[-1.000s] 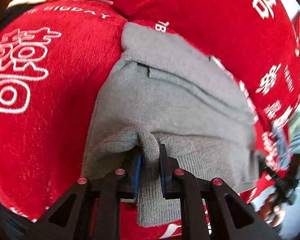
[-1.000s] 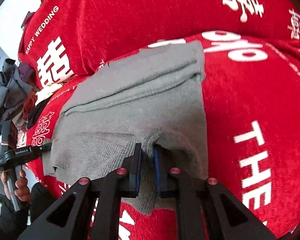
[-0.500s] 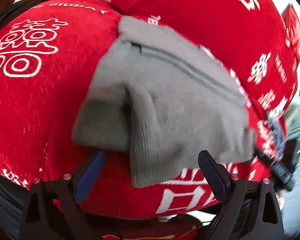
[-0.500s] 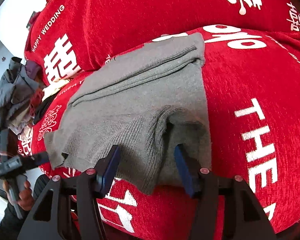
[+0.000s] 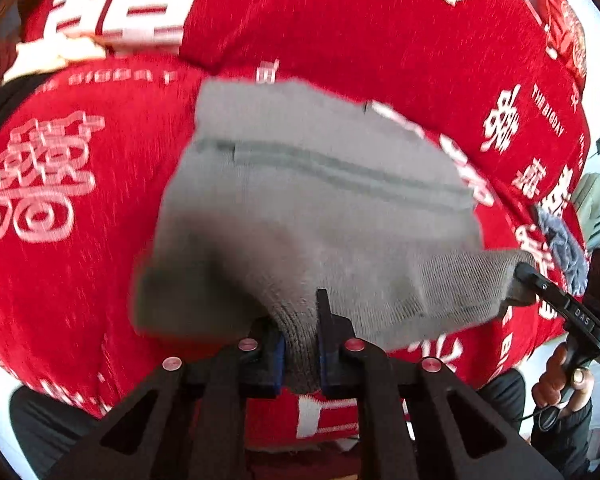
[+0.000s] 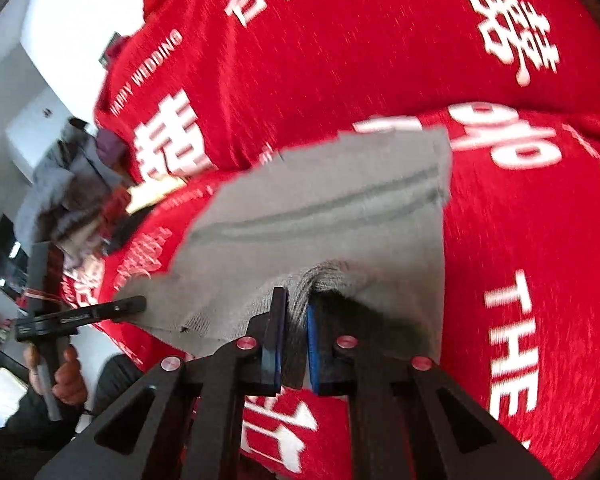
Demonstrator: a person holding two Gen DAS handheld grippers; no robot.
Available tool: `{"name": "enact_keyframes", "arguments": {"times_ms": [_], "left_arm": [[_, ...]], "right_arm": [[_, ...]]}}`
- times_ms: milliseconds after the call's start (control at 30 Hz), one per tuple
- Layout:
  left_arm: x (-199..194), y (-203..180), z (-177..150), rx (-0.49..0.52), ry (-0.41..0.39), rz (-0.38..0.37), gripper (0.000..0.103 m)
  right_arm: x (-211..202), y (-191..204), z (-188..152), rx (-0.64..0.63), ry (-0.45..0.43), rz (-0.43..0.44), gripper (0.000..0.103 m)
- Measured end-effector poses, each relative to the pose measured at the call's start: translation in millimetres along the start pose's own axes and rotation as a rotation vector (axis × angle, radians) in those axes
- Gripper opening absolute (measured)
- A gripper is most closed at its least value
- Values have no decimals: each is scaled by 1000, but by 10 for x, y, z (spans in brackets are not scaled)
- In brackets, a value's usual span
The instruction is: Fold small clothes
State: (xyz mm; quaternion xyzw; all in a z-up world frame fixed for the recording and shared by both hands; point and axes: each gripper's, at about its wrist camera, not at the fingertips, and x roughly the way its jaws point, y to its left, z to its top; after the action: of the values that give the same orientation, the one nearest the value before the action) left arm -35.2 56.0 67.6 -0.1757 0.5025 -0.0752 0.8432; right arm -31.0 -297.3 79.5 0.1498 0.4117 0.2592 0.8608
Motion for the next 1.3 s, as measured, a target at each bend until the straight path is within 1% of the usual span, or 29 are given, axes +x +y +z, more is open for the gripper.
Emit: {"name": "enact_keyframes", "arguments": {"times_ms": [100,200,267,367,500,633,700,800,900,1000,1033,1100,1133,1167,1200,1233,1267,1300], "left_arm": [[-50,-54,247,-2,-46,0,13],[-15,-74,494,-5,-68,9,13],[33,-63,642,-17,-69,20,13],[67,-63,923,-37,-95,17,13],[101,-123,1376,-32,-146,22,13],[298,-161,1839,-28,-163,35,13],[500,-147,2055,-37,-148,42,13],[862,-98,2251,-50,-115,65,13],[1333,30,2366,-85,-51,85,13],[1670,182,2417,-128,-11,105,13],[1791,264,2438,-161,19,103,13],[1964,419,2464,-232,81,51,13],[2005,502,2480,-269,95,23,20],[2010,567,2492,-298,97,-10,24],[1989,640,2502,-329,99,-59,27],[1960,683,2511,-346,103,-94,34],[1899,727,2520,-360,101,-125,54],[1827,769,2528,-376,90,-134,71]], "right_arm": [[-39,33,176,2,-35,20,10],[13,26,373,5,-48,16,10],[61,26,505,10,-56,10,10],[114,30,747,16,-80,5,10],[209,2,1160,28,-117,-16,10],[512,-184,1618,58,-118,-66,9],[712,-304,1783,76,-106,-99,9],[1077,-529,1943,109,-60,-145,8],[1403,-729,1982,130,-14,-196,7],[1713,-922,1996,156,24,-239,7],[1772,-980,2003,176,34,-245,8],[1863,-1107,2011,230,59,-261,10],[1866,-1166,2020,253,59,-276,11],[1844,-1203,2028,266,50,-289,17],[1778,-1238,2032,281,34,-315,32],[1723,-1247,2031,286,26,-333,43],[1666,-1239,2029,286,14,-347,64],[1566,-1191,2012,267,-15,-362,75]]}}
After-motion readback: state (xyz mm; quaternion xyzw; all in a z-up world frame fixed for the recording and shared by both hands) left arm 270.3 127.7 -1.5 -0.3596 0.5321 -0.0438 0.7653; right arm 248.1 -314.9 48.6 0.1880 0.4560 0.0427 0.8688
